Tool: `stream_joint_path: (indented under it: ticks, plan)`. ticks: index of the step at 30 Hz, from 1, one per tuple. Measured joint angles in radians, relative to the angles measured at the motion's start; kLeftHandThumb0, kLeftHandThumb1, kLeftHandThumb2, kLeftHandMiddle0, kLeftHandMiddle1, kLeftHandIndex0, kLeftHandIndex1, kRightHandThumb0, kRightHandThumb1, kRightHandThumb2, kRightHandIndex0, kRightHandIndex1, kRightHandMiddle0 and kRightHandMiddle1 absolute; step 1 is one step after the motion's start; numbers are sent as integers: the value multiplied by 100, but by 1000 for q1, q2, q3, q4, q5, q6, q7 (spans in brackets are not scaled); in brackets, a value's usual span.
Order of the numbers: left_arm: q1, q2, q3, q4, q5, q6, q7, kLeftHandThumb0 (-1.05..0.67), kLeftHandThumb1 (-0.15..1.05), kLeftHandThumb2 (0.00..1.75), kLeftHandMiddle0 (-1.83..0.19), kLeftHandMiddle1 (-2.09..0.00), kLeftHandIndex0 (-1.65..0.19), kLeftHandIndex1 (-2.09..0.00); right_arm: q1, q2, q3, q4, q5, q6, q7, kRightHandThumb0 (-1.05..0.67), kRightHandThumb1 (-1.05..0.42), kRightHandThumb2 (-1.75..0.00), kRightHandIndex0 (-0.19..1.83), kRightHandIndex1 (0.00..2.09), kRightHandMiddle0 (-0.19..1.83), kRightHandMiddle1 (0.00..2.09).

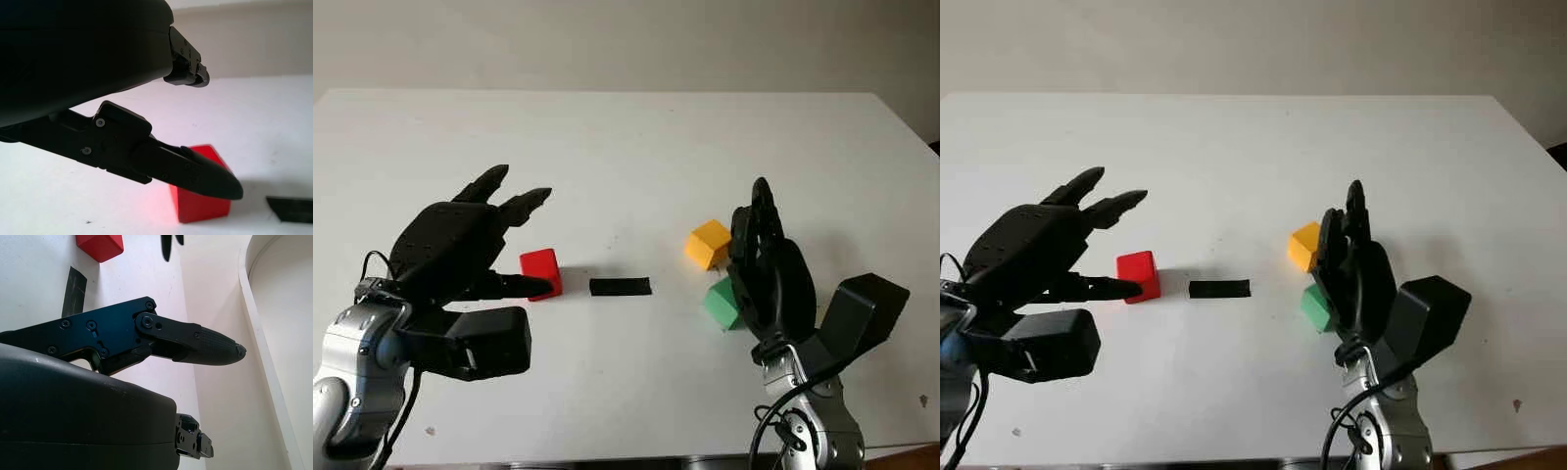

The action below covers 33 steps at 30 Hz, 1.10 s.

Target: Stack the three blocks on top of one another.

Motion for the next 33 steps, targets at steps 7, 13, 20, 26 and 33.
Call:
stream_joint_path:
  ticks: [7, 13, 20, 26, 33]
  plan:
    - [-15, -8, -35, 30, 68, 27, -15, -90, 105, 13, 5, -5, -26, -5, 6, 0, 5, 0, -3, 0, -1, -68, -105, -65, -19, 0, -19, 0]
    - [-25, -26, -73, 58, 144, 58, -21, -89, 105, 17, 3, -6, -26, -5, 6, -1, 5, 0, -5, -1, 0, -68, -105, -65, -19, 0, -19, 0]
    - [-28, -66, -89, 91, 144, 74, -18, -88, 105, 17, 0, -6, -30, -7, 6, -2, 5, 0, -8, -1, 0, -69, -105, -65, -19, 0, -19, 0]
    - [-28, -68, -93, 102, 143, 70, 1, -86, 105, 19, -4, -7, -38, -12, 6, -4, 2, 0, -6, -1, 3, -68, -105, -64, -19, 0, -19, 0]
    - [-28, -68, -100, 104, 145, 75, 6, -73, 105, 18, -14, -7, -42, -42, 6, -4, 1, 0, -7, -1, 3, -68, -105, -64, -19, 0, -19, 0]
